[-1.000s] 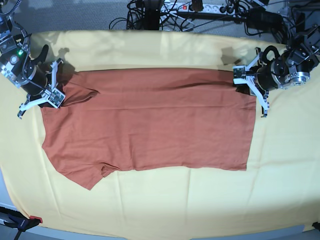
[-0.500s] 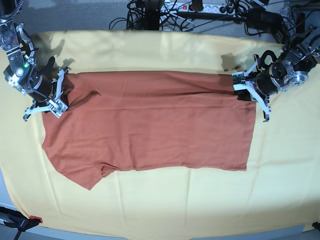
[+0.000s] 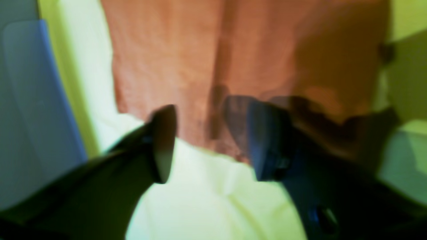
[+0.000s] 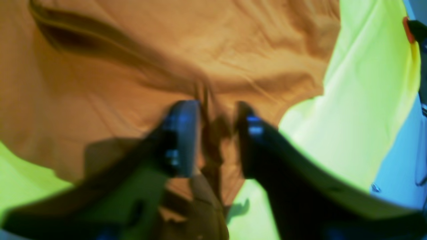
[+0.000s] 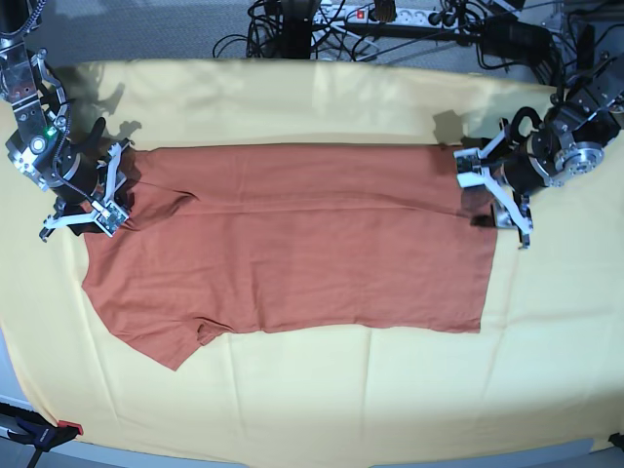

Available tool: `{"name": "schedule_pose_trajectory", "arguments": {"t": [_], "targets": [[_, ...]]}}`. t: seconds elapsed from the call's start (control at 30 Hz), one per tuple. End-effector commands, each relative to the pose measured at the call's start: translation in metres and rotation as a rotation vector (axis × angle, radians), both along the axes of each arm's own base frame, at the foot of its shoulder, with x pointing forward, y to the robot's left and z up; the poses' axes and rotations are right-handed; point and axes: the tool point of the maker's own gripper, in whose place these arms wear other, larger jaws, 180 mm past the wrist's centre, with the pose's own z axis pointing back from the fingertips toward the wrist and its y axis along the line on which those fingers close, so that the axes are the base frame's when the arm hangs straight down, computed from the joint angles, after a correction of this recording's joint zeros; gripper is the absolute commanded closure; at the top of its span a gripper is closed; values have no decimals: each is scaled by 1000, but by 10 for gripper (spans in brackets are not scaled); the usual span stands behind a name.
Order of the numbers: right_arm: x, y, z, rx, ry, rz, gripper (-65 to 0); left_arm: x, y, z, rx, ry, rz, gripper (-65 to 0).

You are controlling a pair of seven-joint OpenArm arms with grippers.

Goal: Fold the T-shirt properly
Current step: 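Adjust both grippers' grip along the shirt's collar-side edge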

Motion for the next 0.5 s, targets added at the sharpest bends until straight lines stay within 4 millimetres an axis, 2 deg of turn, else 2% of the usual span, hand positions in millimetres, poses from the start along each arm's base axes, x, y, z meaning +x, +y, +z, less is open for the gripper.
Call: {"name": "schedule_pose_trajectory", "arguments": {"t": [0.0, 0.13, 0.33, 0.47], "targets": [[12, -8, 17, -26, -47, -10, -309, 14, 9, 18, 18, -59, 17, -380], [12, -18, 24, -107, -8, -27, -315, 17, 19, 26, 29, -39, 39, -379], [-22, -15, 32, -209, 176, 112, -315, -20, 27, 10, 90, 182, -40, -376], [-41, -27, 27, -258, 279, 151, -315, -47, 24, 2, 85, 325, -88, -376]]}}
